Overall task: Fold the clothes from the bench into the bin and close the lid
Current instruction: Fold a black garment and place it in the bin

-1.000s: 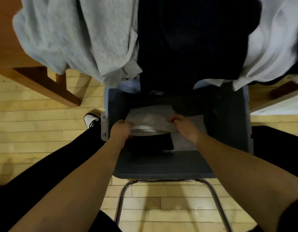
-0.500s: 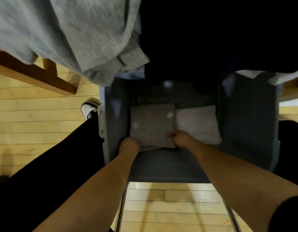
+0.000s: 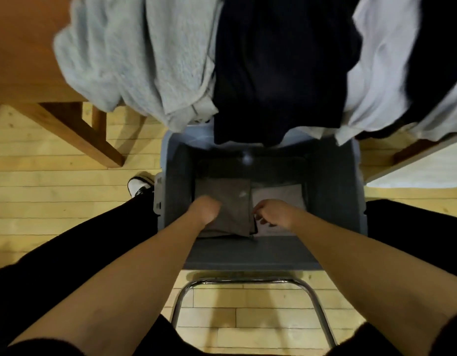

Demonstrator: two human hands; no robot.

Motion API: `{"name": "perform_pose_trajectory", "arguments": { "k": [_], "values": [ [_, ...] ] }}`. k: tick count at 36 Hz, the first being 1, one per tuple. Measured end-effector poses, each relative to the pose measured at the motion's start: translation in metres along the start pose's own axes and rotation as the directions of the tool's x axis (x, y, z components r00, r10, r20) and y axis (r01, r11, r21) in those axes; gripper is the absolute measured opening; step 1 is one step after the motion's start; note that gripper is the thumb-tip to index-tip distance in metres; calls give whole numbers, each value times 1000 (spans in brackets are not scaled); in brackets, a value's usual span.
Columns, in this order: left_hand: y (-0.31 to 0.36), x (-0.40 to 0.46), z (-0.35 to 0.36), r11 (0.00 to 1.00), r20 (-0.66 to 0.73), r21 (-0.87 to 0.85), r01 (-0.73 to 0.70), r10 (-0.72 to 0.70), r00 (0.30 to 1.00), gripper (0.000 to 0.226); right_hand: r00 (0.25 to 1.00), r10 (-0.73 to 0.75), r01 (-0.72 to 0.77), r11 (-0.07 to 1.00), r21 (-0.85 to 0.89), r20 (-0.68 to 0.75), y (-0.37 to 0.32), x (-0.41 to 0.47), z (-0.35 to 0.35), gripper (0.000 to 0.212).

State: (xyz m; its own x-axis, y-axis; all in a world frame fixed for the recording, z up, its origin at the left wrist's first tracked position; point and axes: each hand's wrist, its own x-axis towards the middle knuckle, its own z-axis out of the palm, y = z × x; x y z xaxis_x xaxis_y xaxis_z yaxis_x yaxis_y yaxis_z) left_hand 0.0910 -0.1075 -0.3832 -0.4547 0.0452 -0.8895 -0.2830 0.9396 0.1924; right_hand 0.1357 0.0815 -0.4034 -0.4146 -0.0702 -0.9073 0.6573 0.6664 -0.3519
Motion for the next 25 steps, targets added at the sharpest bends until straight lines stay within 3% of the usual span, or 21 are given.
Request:
{"name": "perform_pose_trajectory", "arguments": {
  "k": [4, 8, 10, 12, 15, 17, 18, 19, 20, 23, 25],
  "values": [
    [30, -48, -18, 922, -98, -372, -106, 74, 992, 23, 991, -105, 97, 991, -92, -79, -21, -43, -21, 29],
    [52, -95, -38, 865, -234, -391, -314, 237, 943, 21, 910, -349, 262, 903, -340, -224, -46, -100, -54, 26],
    [60, -115, -48, 858, -368, -258, -445, 338, 866, 19, 839, -469, 317, 834, -452, -276, -60, -129, -71, 29],
    [67, -134, -57, 821, -534, -119, -558, 421, 733, 14, 700, -597, 369, 773, -516, -393, -68, -153, -87, 26],
    [82, -156, -70, 710, -714, 179, -681, 570, 407, 10, 348, -769, 442, 639, -630, -536, -74, -178, -111, 20],
    [93, -163, -79, 661, -722, 413, -627, 657, 216, 19, 166, -821, 356, 567, -743, -547, -77, -186, -126, 28],
    [99, -163, -85, 645, -708, 497, -580, 688, 159, 25, 131, -827, 288, 560, -777, -547, -79, -186, -134, 37],
    [103, -160, -87, 638, -684, 557, -531, 715, 143, 34, 152, -824, 214, 567, -795, -546, -78, -183, -140, 48],
    [109, -160, -90, 650, -658, 587, -483, 730, 183, 44, 196, -819, 141, 568, -811, -539, -77, -182, -146, 60],
    [123, -151, -92, 744, -594, 574, -342, 666, 452, 80, 358, -790, -28, 524, -851, -498, -67, -171, -153, 85],
    [129, -147, -93, 765, -585, 580, -280, 630, 510, 91, 389, -771, -57, 526, -848, -504, -64, -167, -154, 88]
  ]
}}
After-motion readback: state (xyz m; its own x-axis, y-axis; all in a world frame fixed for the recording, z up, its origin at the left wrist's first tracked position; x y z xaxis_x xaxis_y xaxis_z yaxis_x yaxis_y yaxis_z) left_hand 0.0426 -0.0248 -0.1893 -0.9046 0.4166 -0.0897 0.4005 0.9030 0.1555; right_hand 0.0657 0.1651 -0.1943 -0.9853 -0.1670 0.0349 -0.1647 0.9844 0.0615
